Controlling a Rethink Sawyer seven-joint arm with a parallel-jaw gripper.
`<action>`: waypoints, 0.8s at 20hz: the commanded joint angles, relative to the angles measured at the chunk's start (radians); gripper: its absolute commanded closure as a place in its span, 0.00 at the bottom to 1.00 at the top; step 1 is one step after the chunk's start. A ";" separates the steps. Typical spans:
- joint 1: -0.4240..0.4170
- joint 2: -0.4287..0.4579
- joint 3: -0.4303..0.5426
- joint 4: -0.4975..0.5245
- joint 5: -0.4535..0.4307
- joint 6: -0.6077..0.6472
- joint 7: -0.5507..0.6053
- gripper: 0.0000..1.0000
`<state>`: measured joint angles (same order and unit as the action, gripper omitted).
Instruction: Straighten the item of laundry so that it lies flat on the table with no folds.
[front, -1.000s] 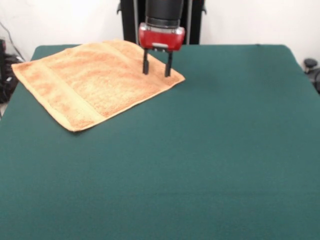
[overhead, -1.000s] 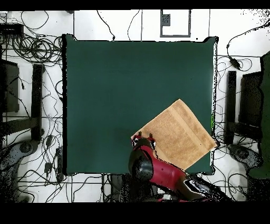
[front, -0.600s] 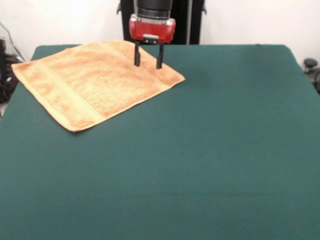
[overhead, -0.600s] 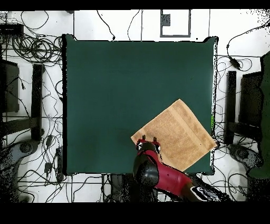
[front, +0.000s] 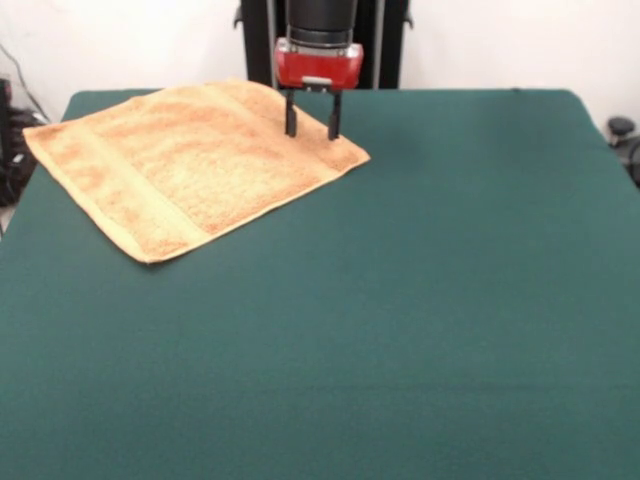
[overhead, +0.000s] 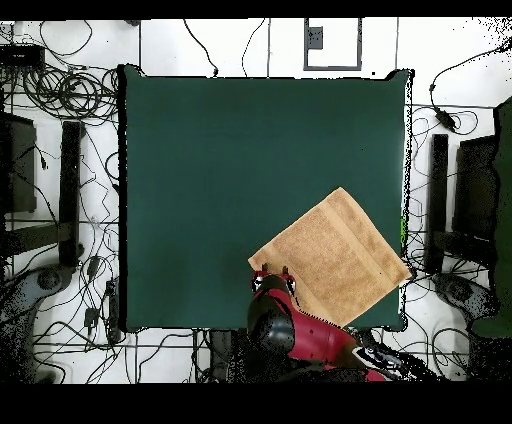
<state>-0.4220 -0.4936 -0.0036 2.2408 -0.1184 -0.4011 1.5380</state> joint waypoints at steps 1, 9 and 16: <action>0.016 0.076 0.031 -0.060 -0.004 0.002 0.197 0.00; 0.037 0.176 0.057 -0.132 0.013 -0.047 0.212 0.00; 0.063 0.231 0.090 -0.172 0.042 -0.085 0.230 0.00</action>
<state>-0.4143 -0.4029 -0.0104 2.2414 -0.1283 -0.4626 1.5380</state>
